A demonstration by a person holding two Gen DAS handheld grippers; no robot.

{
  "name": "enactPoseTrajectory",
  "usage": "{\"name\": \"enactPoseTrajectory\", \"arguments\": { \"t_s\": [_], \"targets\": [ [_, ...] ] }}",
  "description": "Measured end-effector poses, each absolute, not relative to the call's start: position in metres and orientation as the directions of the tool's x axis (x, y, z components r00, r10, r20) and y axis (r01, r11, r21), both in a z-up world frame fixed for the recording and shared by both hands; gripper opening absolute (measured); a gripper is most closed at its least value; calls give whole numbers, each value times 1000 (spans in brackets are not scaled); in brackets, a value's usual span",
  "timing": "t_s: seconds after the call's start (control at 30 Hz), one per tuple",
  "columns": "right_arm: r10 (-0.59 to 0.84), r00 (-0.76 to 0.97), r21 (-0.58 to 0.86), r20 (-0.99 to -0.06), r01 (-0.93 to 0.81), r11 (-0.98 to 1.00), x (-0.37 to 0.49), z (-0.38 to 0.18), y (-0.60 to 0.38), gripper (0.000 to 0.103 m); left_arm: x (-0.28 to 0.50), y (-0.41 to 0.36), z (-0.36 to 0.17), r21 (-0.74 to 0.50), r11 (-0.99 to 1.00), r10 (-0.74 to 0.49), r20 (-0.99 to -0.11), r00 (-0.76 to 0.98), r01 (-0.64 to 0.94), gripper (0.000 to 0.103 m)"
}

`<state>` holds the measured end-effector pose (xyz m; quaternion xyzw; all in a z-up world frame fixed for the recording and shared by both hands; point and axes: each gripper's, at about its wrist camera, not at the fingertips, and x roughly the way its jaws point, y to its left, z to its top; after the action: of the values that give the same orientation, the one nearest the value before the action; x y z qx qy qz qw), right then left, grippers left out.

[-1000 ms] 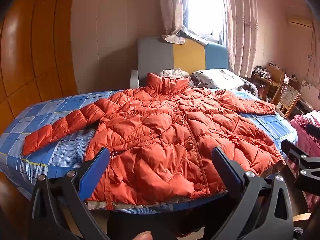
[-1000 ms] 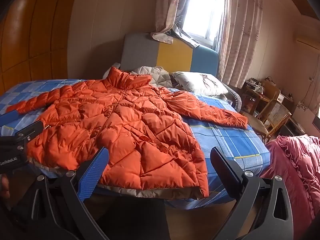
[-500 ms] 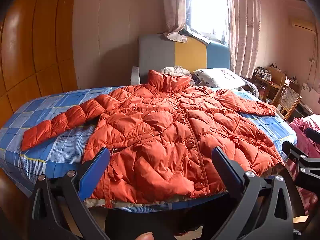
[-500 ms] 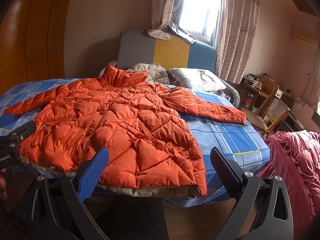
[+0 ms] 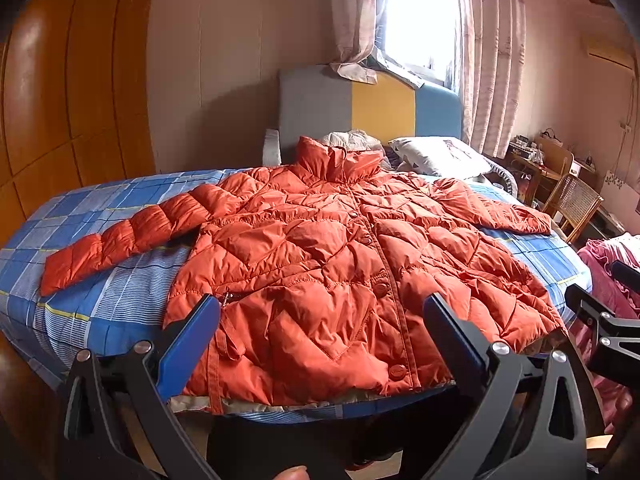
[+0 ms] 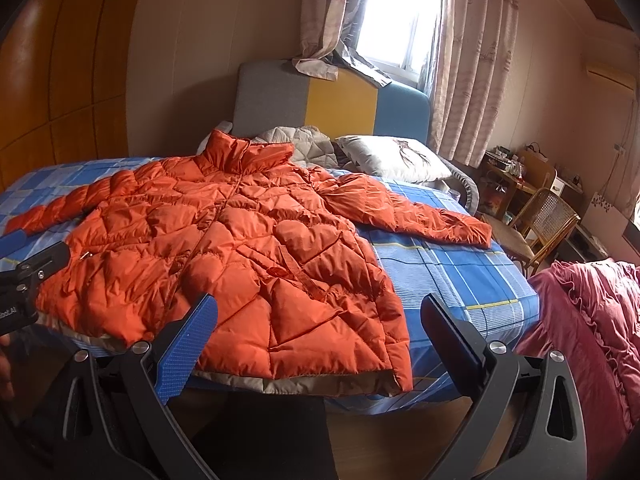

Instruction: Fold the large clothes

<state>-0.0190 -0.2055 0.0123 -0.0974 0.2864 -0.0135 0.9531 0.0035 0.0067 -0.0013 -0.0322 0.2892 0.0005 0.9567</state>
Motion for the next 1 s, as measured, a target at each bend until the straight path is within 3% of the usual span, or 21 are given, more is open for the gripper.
{"name": "enactPoseTrajectory", "arguments": {
  "t_s": [1.0],
  "targets": [
    [-84,832,-191,-549,-27,981,-20,10,-208,100,0,5,-4,-69,997,-11,-556,831,-33,101]
  ]
}}
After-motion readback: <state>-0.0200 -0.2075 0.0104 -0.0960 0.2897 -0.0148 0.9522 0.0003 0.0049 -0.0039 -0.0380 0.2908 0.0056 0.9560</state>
